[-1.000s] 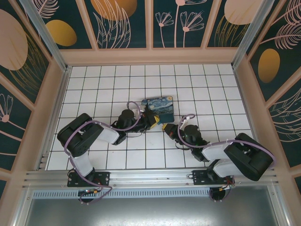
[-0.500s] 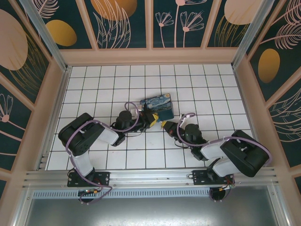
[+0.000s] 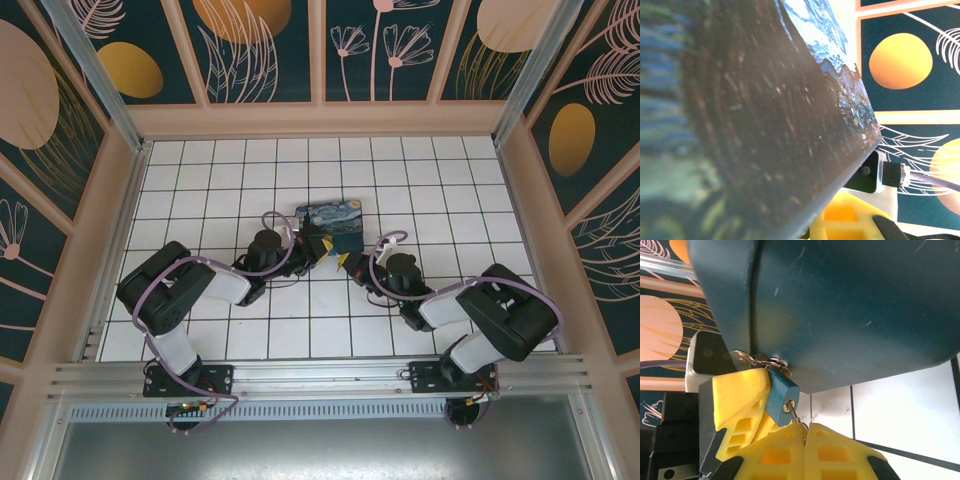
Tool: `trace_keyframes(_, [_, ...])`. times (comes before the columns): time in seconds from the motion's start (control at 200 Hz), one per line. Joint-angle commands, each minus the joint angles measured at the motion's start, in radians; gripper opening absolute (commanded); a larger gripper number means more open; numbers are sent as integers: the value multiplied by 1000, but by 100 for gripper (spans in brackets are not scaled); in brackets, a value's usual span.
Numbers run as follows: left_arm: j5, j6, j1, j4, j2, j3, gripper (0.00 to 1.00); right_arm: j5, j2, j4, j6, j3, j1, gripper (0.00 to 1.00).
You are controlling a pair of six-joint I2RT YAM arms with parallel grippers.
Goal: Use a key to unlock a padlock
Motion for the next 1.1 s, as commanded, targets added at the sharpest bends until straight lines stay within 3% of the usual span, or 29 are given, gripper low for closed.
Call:
trace_keyframes(0.0, [125,56,-40,-54,-21,14,0,-62,26,211,8,60,-21,0])
trace_keyframes(0.145, [119,97,-40,-105,-34,21,0,-97,34,214,7,65,-40,0])
trace_keyframes(0.861, [92,153,-40,-178,-37,20,0,-56,-55,-163,-130,119,-49,0])
trace_keyframes(1.096, [90,146,-40,-175,-38,18,0,-123,-35,-28,-81,87,-55,0])
